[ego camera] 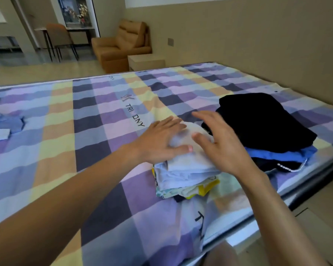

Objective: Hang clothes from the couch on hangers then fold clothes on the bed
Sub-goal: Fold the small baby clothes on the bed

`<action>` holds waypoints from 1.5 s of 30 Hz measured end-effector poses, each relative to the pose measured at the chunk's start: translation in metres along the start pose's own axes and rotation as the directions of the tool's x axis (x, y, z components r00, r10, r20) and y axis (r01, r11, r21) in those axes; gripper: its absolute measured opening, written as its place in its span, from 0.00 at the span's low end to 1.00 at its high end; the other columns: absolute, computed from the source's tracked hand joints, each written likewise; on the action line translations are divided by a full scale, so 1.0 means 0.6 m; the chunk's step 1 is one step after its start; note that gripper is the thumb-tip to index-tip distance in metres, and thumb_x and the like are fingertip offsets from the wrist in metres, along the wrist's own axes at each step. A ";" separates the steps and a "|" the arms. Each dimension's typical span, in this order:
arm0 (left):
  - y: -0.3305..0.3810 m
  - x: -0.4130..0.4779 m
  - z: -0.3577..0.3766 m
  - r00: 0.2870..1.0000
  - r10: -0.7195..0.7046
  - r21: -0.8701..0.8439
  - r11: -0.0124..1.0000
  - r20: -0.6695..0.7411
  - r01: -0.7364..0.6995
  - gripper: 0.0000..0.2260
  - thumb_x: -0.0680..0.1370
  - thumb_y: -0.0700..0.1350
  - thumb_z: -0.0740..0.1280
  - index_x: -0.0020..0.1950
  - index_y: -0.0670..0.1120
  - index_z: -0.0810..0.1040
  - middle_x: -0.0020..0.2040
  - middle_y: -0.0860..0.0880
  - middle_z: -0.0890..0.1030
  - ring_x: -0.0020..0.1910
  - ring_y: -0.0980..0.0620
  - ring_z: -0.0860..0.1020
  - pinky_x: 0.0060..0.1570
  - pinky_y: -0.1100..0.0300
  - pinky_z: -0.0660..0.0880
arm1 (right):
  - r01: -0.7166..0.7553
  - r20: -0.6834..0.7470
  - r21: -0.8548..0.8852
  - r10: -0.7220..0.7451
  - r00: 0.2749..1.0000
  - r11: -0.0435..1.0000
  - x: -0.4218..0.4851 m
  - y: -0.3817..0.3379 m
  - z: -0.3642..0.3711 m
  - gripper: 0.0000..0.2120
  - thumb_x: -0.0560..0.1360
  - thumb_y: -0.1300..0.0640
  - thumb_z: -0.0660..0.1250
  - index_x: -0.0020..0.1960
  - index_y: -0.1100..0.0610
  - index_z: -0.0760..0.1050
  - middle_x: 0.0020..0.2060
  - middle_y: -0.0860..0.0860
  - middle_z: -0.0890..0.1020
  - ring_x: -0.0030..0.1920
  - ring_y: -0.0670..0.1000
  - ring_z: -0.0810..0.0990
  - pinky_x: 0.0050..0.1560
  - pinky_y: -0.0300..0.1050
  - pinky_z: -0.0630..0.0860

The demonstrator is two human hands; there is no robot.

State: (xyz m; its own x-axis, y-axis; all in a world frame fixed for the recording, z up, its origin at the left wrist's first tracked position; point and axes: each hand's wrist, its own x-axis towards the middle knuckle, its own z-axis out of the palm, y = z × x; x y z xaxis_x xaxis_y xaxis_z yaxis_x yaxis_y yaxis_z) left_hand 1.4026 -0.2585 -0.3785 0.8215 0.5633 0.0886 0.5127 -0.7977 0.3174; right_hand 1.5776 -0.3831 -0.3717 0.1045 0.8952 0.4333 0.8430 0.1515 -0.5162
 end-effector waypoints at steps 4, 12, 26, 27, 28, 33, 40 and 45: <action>-0.019 -0.027 0.035 0.985 -0.104 -0.006 0.994 0.136 0.106 0.53 0.64 0.81 0.53 0.83 0.56 0.45 0.83 0.56 0.42 0.81 0.56 0.39 0.79 0.47 0.40 | -0.140 0.383 -0.110 0.172 0.908 0.984 0.001 0.041 0.057 0.31 0.82 0.38 0.56 0.82 0.45 0.54 0.82 0.42 0.51 0.81 0.43 0.47 0.79 0.45 0.46; -0.028 -0.056 0.062 0.989 -0.132 -0.275 0.955 -0.072 0.107 0.52 0.64 0.78 0.64 0.82 0.54 0.56 0.82 0.54 0.55 0.80 0.55 0.52 0.79 0.51 0.55 | -0.178 0.349 -0.178 0.231 0.908 0.968 0.004 0.025 0.063 0.36 0.79 0.32 0.57 0.82 0.45 0.55 0.81 0.42 0.53 0.81 0.46 0.52 0.79 0.53 0.47; -0.209 -0.319 -0.052 0.594 -0.663 -0.538 0.737 -0.455 0.410 0.21 0.79 0.55 0.69 0.70 0.51 0.72 0.70 0.53 0.73 0.69 0.54 0.70 0.63 0.63 0.65 | 0.033 0.175 0.308 -0.090 0.980 0.951 0.106 -0.281 0.306 0.23 0.77 0.51 0.72 0.70 0.50 0.72 0.66 0.47 0.75 0.66 0.48 0.74 0.64 0.42 0.69; -0.235 -0.349 -0.063 0.542 -0.701 -0.545 0.708 -0.464 0.449 0.21 0.79 0.54 0.69 0.70 0.50 0.72 0.70 0.52 0.73 0.69 0.53 0.70 0.61 0.64 0.64 | 0.040 0.204 0.334 -0.113 0.972 0.942 0.120 -0.308 0.340 0.22 0.77 0.51 0.72 0.69 0.50 0.72 0.65 0.47 0.75 0.65 0.48 0.74 0.64 0.44 0.71; -0.263 -0.379 -0.074 0.492 -0.731 -0.557 0.680 -0.473 0.476 0.20 0.79 0.54 0.69 0.69 0.50 0.73 0.69 0.51 0.74 0.69 0.52 0.71 0.61 0.63 0.63 | 0.048 0.236 0.350 -0.137 0.962 0.935 0.135 -0.336 0.373 0.22 0.77 0.50 0.72 0.68 0.50 0.73 0.65 0.47 0.75 0.65 0.48 0.74 0.64 0.46 0.72; -0.400 -0.512 -0.109 0.294 -0.843 -0.614 0.532 -0.451 0.583 0.20 0.79 0.52 0.70 0.68 0.48 0.73 0.68 0.49 0.75 0.68 0.49 0.71 0.64 0.59 0.65 | 0.154 0.366 0.331 -0.277 0.888 0.931 0.235 -0.466 0.566 0.18 0.76 0.52 0.73 0.65 0.52 0.75 0.65 0.51 0.74 0.65 0.51 0.75 0.64 0.46 0.70; -0.525 -0.611 -0.105 0.219 -0.898 -0.685 0.435 -0.382 0.585 0.18 0.79 0.52 0.69 0.67 0.50 0.73 0.68 0.51 0.73 0.66 0.51 0.72 0.60 0.59 0.67 | 0.369 0.583 0.044 -0.324 0.745 0.928 0.362 -0.584 0.846 0.20 0.75 0.48 0.72 0.65 0.49 0.77 0.79 0.56 0.59 0.77 0.57 0.63 0.73 0.53 0.66; -0.559 -0.658 -0.081 0.213 -0.888 -0.711 0.455 -0.408 0.536 0.16 0.78 0.52 0.70 0.64 0.53 0.73 0.65 0.55 0.73 0.63 0.53 0.73 0.58 0.61 0.70 | 0.466 0.616 -0.156 -0.283 0.735 0.871 0.434 -0.614 0.969 0.24 0.78 0.46 0.63 0.73 0.51 0.70 0.82 0.57 0.49 0.81 0.58 0.47 0.77 0.64 0.50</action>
State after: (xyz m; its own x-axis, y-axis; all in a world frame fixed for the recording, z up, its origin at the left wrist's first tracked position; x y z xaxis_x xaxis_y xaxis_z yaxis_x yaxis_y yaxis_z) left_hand 0.8945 -0.2028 -0.4740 -0.3815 0.9162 0.1222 0.4969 0.0918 0.8630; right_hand 0.9875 0.0378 -0.4981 -0.4869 0.8734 0.0096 0.8651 0.4838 -0.1323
